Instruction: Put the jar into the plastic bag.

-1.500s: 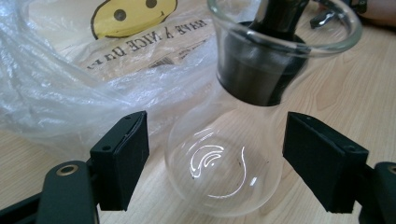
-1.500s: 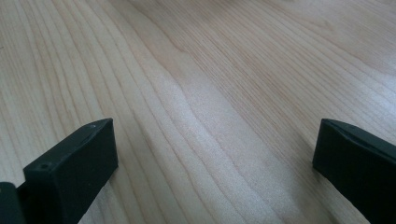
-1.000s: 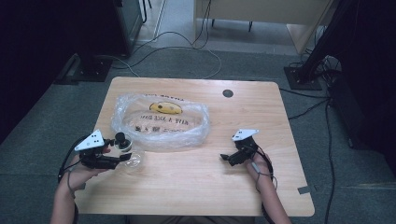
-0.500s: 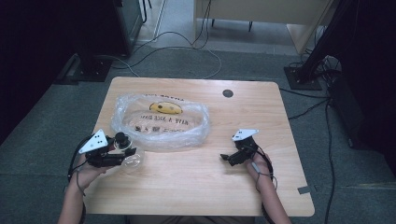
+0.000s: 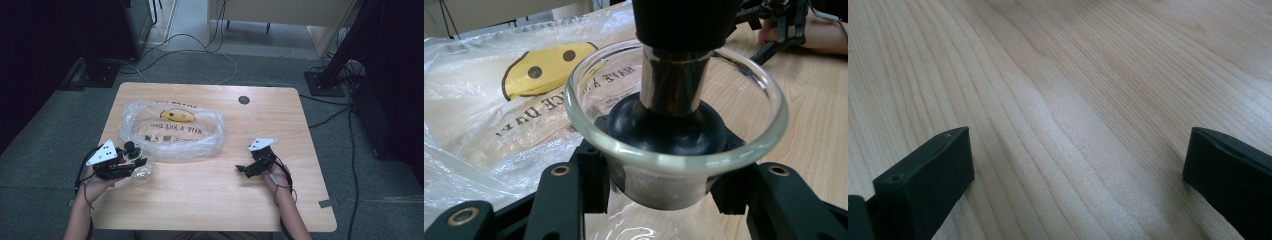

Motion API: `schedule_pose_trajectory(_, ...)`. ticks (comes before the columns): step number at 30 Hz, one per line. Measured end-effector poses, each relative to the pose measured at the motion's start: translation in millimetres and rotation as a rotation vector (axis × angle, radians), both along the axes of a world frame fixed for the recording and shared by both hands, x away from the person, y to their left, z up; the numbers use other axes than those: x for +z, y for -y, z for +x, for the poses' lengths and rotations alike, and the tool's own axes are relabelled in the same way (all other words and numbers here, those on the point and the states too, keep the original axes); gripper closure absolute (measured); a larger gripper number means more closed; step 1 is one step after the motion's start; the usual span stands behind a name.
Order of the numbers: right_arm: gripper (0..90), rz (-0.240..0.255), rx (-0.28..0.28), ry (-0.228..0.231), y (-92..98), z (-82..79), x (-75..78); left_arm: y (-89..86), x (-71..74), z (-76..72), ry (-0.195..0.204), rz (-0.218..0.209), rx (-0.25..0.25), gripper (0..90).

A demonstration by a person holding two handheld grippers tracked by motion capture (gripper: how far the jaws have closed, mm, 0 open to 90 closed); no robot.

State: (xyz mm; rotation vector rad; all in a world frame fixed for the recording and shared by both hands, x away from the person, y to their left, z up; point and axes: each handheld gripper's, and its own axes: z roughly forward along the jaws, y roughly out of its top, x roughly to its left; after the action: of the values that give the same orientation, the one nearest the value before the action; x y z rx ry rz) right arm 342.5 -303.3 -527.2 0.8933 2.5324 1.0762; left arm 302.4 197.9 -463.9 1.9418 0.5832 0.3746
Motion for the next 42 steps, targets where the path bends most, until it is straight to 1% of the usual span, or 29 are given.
schedule_pose_trajectory(7,0.0,0.0,0.001,0.001,0.0,0.1,0.0,2.4,3.6,-1.1,-0.011,0.022,-0.005,51.7)
schedule_pose_trajectory(13,0.0,0.0,0.003,0.0,0.0,0.4,0.0,3.3,10.3,-0.2,-0.044,0.011,0.01,51.8)
schedule_pose_trajectory(16,0.0,0.0,0.005,0.0,-0.2,1.1,0.0,3.8,17.0,-0.2,-0.067,0.004,0.017,51.8)
schedule_pose_trajectory(18,0.0,0.0,0.006,-0.001,-0.3,1.5,0.0,4.3,21.7,-0.5,-0.07,0.004,0.027,51.8)
schedule_pose_trajectory(21,0.0,0.001,0.006,-0.002,-0.5,1.8,0.0,4.9,31.4,-0.2,-0.078,-0.002,0.056,51.8)
schedule_pose_trajectory(25,0.0,0.0,0.007,-0.001,-0.5,2.1,0.0,6.0,40.7,1.5,-0.09,-0.007,0.077,51.8)
schedule_pose_trajectory(28,0.0,0.0,0.008,-0.001,-0.5,2.3,0.0,8.5,47.9,2.2,-0.088,-0.002,0.085,51.8)
schedule_pose_trajectory(31,0.0,0.0,0.008,-0.001,-0.5,2.3,0.0,11.2,56.7,2.5,-0.083,-0.008,0.09,51.8)
schedule_pose_trajectory(37,0.0,0.0,0.008,-0.001,-0.5,2.2,-0.1,15.3,73.3,5.0,-0.052,-0.023,0.111,51.8)
schedule_pose_trajectory(42,0.0,0.0,0.008,-0.001,-0.6,2.1,-0.1,17.9,85.2,8.8,-0.038,-0.035,0.124,51.8)
